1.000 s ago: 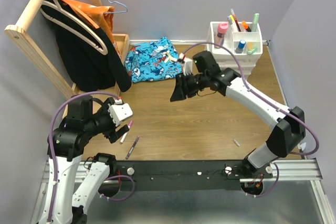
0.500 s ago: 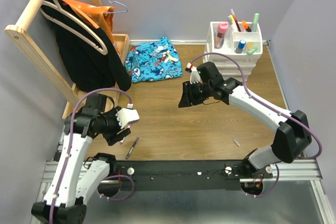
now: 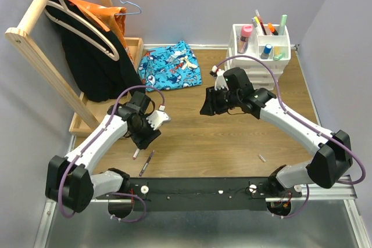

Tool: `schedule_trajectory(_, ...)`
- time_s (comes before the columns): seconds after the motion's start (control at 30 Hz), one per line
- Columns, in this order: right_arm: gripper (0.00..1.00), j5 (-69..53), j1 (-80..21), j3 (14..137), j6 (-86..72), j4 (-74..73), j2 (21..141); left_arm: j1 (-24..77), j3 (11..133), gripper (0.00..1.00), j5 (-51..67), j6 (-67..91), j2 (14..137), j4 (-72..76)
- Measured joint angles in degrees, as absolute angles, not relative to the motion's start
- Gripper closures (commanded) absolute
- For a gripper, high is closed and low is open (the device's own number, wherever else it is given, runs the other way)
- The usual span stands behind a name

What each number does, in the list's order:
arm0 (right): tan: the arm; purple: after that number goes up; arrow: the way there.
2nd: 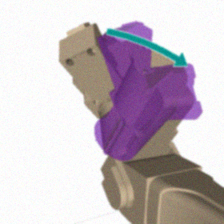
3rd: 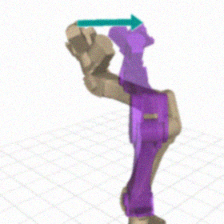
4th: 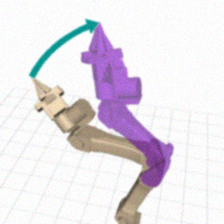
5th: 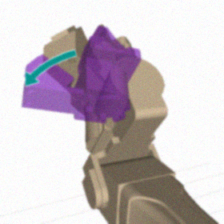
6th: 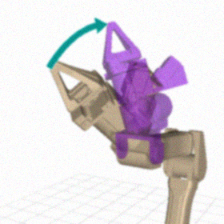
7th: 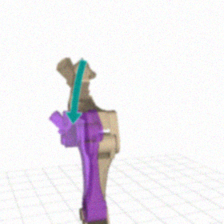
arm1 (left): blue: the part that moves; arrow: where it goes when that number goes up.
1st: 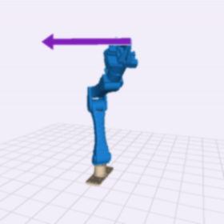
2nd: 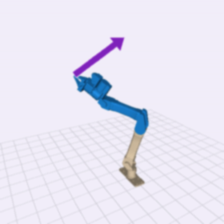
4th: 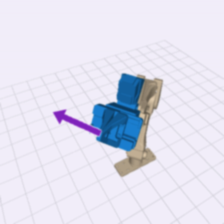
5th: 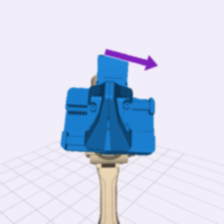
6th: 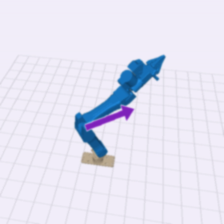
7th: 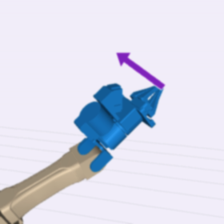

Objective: Sort the stationery into containers
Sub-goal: Pick up the pen from the center of the board.

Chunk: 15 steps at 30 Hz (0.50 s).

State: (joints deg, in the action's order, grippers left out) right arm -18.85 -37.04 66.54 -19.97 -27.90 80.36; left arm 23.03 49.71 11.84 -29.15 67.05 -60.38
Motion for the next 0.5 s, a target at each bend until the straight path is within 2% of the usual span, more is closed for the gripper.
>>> schedule_trajectory(0.2, 0.54, -18.61, -36.42, 66.54, -20.14, -27.92, 80.36, 23.11, 50.04, 0.48, 5.89, -22.35, 72.42, -54.13)
schedule_trajectory(0.5, 0.55, -18.44, -34.20, 66.50, -20.56, -27.94, 80.34, 23.35, 51.03, 0.52, 1.23, -17.67, 81.47, -49.47)
